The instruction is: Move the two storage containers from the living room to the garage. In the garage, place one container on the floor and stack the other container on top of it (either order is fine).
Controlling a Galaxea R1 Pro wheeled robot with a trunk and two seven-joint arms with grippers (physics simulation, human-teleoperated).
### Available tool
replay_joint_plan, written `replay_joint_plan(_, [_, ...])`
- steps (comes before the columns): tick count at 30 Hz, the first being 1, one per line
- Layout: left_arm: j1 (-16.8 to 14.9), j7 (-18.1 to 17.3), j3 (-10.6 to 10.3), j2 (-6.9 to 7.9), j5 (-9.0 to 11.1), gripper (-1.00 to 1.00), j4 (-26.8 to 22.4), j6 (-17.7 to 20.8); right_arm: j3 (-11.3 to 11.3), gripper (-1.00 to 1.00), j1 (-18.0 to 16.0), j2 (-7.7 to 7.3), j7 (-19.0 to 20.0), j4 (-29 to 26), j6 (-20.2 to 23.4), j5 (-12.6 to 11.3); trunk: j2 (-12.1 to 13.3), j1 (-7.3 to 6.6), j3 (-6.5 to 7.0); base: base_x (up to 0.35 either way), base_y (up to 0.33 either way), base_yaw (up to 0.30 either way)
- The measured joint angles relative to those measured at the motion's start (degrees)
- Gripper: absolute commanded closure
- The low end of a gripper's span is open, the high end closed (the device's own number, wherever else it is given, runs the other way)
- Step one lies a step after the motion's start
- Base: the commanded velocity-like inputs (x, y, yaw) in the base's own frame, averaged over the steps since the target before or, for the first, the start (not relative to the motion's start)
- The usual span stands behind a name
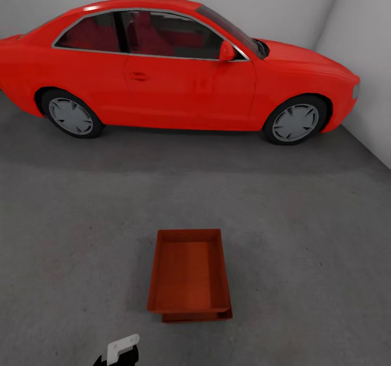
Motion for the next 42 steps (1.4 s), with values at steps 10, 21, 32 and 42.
replay_joint_plan(10, [0.0,0.1,0.1,0.00,0.0,-1.00,0.1,-0.1,0.0,-1.00,0.0,0.00,0.0,0.0,0.0,0.0,0.0,0.00,0.00,0.000,0.000,0.000])
replay_joint_plan(21, [0.0,0.1,0.2,0.00,-0.1,-1.00,0.1,-1.0,0.0,-1.00,0.0,0.00,0.0,0.0,0.0,0.0,0.0,0.00,0.00,0.000,0.000,0.000])
replay_joint_plan(32, [0.0,0.1,0.2,0.00,-0.1,-1.00,0.1,-1.1,0.0,-1.00,0.0,0.00,0.0,0.0,0.0,0.0,0.0,0.00,0.00,0.000,0.000,0.000])
replay_joint_plan(42, [0.0,0.2,0.2,0.00,-0.2,-1.00,0.1,-1.1,0.0,-1.00,0.0,0.00,0.0,0.0,0.0,0.0,0.0,0.00,0.00,0.000,0.000,0.000])
